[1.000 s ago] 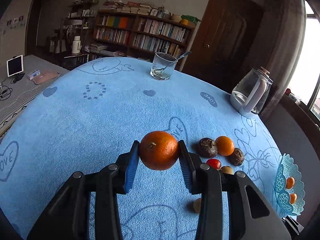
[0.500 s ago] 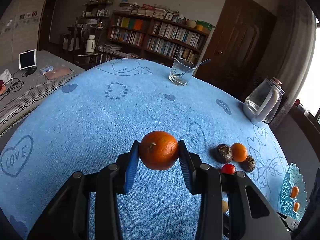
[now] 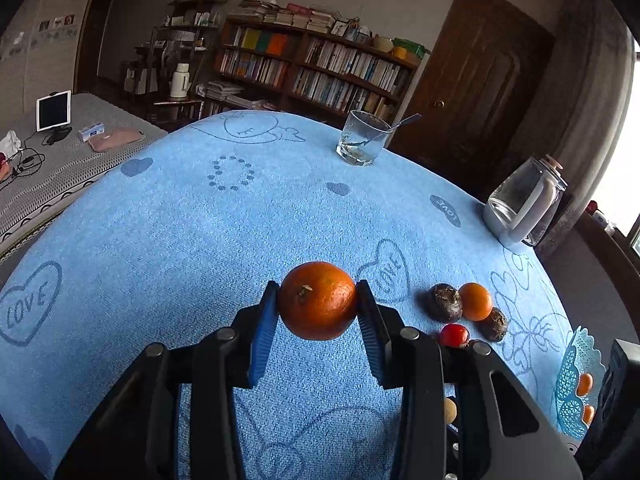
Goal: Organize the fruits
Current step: 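Grasp the tan kiwi fruit with the right gripper while the left holds its orange, then carry the kiwi into the blue basket and open the right gripper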
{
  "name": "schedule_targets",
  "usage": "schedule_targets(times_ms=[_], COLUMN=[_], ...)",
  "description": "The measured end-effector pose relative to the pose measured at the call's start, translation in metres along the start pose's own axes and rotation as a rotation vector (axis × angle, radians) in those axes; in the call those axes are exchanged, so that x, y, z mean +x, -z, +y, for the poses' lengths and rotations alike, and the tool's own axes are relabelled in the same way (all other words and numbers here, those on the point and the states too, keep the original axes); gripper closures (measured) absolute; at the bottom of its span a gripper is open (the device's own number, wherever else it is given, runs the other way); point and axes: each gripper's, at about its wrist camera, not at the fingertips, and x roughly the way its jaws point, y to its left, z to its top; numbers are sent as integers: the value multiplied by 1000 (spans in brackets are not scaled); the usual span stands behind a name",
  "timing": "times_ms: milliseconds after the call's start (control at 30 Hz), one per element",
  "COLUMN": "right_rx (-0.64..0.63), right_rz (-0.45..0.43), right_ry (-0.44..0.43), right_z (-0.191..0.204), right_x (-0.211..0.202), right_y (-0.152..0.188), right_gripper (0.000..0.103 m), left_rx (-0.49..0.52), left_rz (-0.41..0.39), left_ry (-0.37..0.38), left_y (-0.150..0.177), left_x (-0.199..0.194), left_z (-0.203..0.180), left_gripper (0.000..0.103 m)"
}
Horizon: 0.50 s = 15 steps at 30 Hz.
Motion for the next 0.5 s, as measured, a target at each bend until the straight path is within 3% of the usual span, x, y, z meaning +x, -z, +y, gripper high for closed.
schedule_targets(times_ms=[500], right_rx=[148], right_rz=[-180], right_ry=[37], right_z=[-57], right_x=[-85], right_y=[-3], right_gripper=[75], left_rx=[15], left_rz=[6], left_ry=[0], left_y=[4], left_x=[1], left_z=[-3], left_gripper=[64])
